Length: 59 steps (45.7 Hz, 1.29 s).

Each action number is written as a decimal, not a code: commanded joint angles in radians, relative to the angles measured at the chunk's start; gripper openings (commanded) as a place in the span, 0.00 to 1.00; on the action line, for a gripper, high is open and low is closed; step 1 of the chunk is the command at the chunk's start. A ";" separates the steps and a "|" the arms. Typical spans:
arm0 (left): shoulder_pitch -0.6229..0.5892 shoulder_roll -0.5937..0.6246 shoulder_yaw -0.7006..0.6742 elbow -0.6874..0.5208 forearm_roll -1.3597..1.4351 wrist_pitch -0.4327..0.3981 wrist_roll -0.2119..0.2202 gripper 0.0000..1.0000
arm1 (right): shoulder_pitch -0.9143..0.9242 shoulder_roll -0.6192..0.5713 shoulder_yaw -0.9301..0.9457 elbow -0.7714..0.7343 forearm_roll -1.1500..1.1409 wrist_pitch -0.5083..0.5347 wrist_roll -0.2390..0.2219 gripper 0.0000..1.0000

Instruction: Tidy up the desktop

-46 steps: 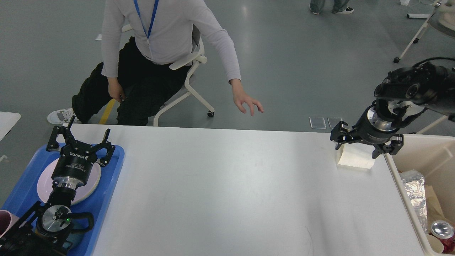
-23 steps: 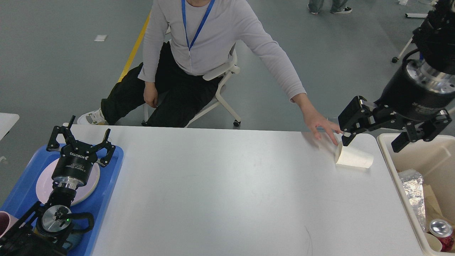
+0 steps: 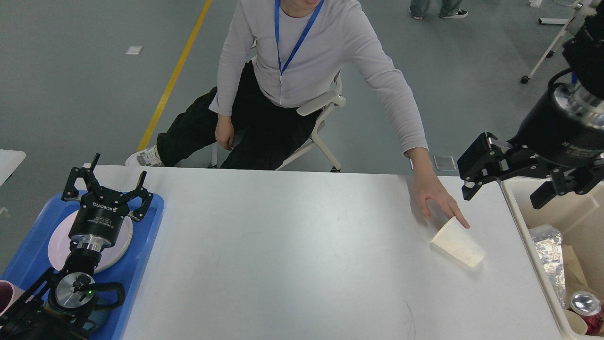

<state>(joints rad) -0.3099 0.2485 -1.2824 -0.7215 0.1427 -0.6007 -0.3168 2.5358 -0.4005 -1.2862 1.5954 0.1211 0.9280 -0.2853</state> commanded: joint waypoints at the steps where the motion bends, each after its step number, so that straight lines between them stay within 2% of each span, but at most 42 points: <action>1: 0.000 0.000 0.000 0.001 0.000 -0.001 -0.001 0.96 | -0.023 -0.006 0.001 -0.009 -0.003 -0.015 0.000 1.00; 7: 0.000 0.000 0.000 0.001 0.000 -0.001 0.001 0.96 | -0.078 -0.041 0.004 -0.011 -0.005 -0.078 0.001 1.00; 15: 0.000 0.000 0.000 -0.001 0.000 -0.001 0.001 0.96 | -0.167 -0.031 0.014 -0.012 -0.012 -0.193 0.000 1.00; 20: 0.000 0.000 0.000 0.001 0.000 -0.001 -0.001 0.96 | -0.224 -0.027 0.008 -0.023 -0.011 -0.303 0.000 1.00; 24: 0.000 0.000 0.000 0.001 0.000 -0.001 -0.001 0.96 | -0.293 -0.027 0.005 -0.023 -0.018 -0.431 0.006 1.00; 29: 0.000 0.000 0.000 -0.001 0.000 -0.001 -0.001 0.96 | -0.379 0.005 0.018 -0.028 -0.101 -0.477 0.020 0.91; 31: 0.000 0.000 0.000 0.001 0.000 -0.001 0.001 0.96 | -0.416 0.029 0.022 -0.037 -0.158 -0.485 0.038 0.88; 33: 0.000 0.000 0.000 0.001 0.000 -0.001 0.001 0.96 | -0.463 0.046 0.030 -0.051 -0.214 -0.485 0.087 0.86; 38: 0.000 0.000 0.000 -0.001 0.000 -0.001 -0.001 0.96 | -0.543 0.072 0.027 -0.069 -0.383 -0.518 0.312 0.86; 41: 0.000 0.000 0.000 -0.001 0.000 -0.001 -0.001 0.96 | -0.566 0.092 0.025 -0.069 -0.512 -0.566 0.399 0.85; 50: 0.000 0.000 0.000 0.001 0.000 -0.001 0.001 0.96 | -0.696 0.154 0.021 -0.081 -0.730 -0.771 0.402 0.85; 59: 0.000 0.000 0.000 -0.001 0.000 -0.001 0.001 0.96 | -0.841 0.206 0.016 -0.196 -0.764 -0.810 0.365 0.85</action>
<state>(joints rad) -0.3099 0.2485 -1.2824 -0.7223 0.1426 -0.6013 -0.3162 1.7665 -0.2310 -1.2694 1.4631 -0.6362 0.1308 0.1015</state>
